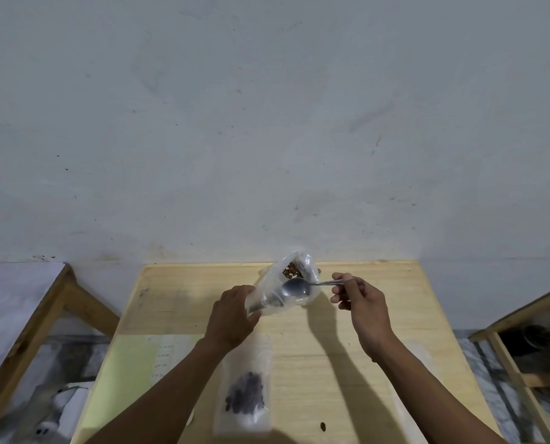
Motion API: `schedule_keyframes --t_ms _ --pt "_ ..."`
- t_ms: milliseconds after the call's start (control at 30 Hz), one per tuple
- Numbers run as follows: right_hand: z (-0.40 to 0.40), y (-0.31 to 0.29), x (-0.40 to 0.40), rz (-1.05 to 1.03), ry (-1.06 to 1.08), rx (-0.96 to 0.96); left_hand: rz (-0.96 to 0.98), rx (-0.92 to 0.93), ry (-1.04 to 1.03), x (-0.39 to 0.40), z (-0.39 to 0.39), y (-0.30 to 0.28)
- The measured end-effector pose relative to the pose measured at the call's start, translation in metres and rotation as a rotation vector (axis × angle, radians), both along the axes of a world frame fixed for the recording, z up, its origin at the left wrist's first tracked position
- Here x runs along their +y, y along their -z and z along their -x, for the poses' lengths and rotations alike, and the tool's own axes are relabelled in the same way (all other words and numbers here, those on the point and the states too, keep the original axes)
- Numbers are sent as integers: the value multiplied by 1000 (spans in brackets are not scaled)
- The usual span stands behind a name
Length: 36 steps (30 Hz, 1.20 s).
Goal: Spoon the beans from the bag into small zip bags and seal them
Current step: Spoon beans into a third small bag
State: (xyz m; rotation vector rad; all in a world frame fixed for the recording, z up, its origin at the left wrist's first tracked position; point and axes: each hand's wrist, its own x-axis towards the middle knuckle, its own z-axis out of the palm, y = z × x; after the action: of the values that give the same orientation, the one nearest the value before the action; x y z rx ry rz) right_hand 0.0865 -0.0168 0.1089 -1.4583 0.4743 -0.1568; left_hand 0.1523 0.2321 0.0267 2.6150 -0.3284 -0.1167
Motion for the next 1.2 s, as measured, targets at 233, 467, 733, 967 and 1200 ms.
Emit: schedule_keyframes --t_ms 233,467,733,967,1200 --pt "0 12 -18 -239 218 18 155 94 -141 2 8 0" --pt "29 65 -25 -174 107 331 377 131 -272 6 33 4" --pt "36 77 -13 -309 67 429 400 111 -260 3 48 -8" --pt "38 91 -13 -331 114 479 363 84 -270 6 49 -17" --pt "28 43 -1 -64 -127 333 359 8 -235 -3 40 -36"
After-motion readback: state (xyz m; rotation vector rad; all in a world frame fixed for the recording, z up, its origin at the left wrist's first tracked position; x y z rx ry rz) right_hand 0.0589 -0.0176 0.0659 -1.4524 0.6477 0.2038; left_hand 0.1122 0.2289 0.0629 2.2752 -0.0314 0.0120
